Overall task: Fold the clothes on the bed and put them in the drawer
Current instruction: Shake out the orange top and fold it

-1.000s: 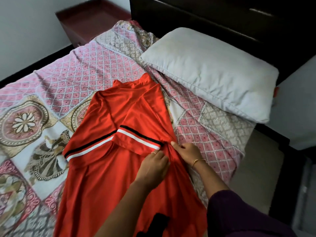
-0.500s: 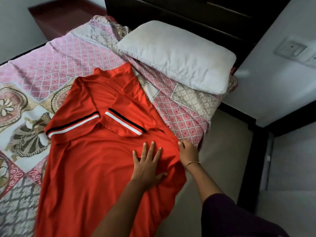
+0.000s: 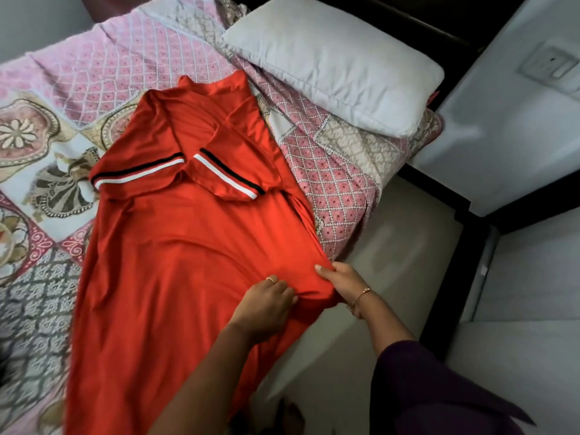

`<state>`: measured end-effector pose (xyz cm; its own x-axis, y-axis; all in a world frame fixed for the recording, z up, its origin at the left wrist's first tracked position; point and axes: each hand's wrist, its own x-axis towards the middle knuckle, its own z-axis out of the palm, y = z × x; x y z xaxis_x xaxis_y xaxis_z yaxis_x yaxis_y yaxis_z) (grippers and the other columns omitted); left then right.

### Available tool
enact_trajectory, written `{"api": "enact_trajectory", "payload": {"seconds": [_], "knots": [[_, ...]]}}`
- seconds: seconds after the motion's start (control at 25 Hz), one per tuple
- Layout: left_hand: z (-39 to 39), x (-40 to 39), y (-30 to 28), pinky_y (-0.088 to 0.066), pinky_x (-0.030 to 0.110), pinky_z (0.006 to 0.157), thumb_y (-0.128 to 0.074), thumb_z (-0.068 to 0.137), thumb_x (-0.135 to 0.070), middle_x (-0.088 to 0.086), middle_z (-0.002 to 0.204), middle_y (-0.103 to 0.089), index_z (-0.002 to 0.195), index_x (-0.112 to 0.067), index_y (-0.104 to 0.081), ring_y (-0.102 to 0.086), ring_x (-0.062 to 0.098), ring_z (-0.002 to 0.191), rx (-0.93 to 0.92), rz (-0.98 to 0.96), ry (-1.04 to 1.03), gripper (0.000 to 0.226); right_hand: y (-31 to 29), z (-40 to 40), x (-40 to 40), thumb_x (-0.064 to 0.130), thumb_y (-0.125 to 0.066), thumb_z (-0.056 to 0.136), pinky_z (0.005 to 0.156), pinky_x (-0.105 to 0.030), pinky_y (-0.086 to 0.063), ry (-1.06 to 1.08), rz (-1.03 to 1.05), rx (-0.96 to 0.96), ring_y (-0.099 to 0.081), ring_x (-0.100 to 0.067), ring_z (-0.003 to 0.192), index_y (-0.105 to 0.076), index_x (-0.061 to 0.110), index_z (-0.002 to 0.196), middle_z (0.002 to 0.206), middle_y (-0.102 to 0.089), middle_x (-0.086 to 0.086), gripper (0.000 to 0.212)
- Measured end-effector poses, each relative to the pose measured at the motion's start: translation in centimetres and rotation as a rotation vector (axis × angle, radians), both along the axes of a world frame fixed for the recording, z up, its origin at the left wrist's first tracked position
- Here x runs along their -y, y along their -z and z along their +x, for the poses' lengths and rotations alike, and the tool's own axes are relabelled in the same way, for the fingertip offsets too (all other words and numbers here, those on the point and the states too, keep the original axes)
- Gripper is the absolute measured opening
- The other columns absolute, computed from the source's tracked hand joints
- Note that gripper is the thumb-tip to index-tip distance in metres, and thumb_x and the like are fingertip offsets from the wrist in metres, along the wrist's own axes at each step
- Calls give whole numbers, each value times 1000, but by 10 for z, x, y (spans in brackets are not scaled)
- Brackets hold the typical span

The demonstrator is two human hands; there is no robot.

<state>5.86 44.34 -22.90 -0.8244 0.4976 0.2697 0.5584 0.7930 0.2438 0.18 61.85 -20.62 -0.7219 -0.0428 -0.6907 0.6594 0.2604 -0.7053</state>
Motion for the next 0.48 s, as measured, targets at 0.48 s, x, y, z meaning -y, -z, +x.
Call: {"api": "enact_trajectory", "payload": {"seconds": [0.48], "knots": [[-5, 80, -52, -41, 26, 40, -42, 83, -30, 3, 59, -57, 61, -14, -55, -59, 26, 56, 56, 83, -497, 30, -34, -25, 93, -4, -54, 80, 86, -33, -41, -249, 499, -502, -59, -33, 96, -66, -1, 92, 100, -64, -21, 17]]}}
